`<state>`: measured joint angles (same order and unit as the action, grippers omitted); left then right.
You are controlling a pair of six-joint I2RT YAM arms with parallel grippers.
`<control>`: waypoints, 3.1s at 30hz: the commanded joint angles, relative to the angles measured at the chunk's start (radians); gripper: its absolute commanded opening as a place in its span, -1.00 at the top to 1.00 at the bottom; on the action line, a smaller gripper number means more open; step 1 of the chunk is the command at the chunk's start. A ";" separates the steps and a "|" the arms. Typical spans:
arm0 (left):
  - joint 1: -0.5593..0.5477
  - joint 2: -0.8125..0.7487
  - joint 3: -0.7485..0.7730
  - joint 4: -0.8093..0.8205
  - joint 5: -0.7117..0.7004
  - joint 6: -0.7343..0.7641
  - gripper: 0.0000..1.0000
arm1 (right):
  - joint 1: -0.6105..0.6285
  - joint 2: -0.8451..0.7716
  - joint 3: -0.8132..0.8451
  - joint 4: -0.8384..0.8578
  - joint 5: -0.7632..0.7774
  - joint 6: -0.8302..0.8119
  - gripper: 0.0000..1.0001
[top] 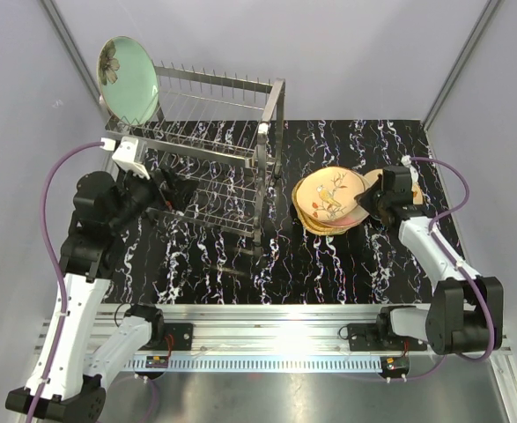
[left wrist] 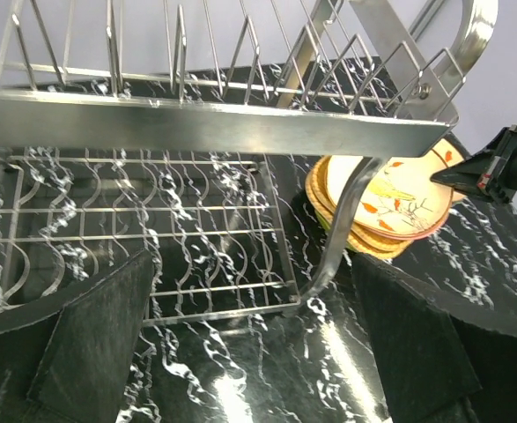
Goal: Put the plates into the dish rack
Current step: Grab a plate with the right arm, then pass the plate from the right arm to the left
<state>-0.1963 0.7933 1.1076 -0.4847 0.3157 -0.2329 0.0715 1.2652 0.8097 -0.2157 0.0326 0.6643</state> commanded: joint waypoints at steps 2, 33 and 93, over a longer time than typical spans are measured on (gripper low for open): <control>-0.003 -0.014 -0.046 0.009 0.040 -0.103 -0.98 | -0.009 -0.061 0.023 -0.054 0.004 -0.013 1.00; -0.005 -0.077 -0.233 0.207 0.408 -0.479 -0.98 | -0.065 -0.506 0.240 -0.294 -0.169 0.077 1.00; -0.649 0.250 -0.085 0.597 -0.016 -0.594 1.00 | -0.022 -0.584 0.040 -0.092 -0.809 -0.117 -0.59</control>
<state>-0.8452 1.1191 0.9108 -0.0135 0.3485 -0.8692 0.0437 0.6842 0.8410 -0.3134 -0.7952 0.5766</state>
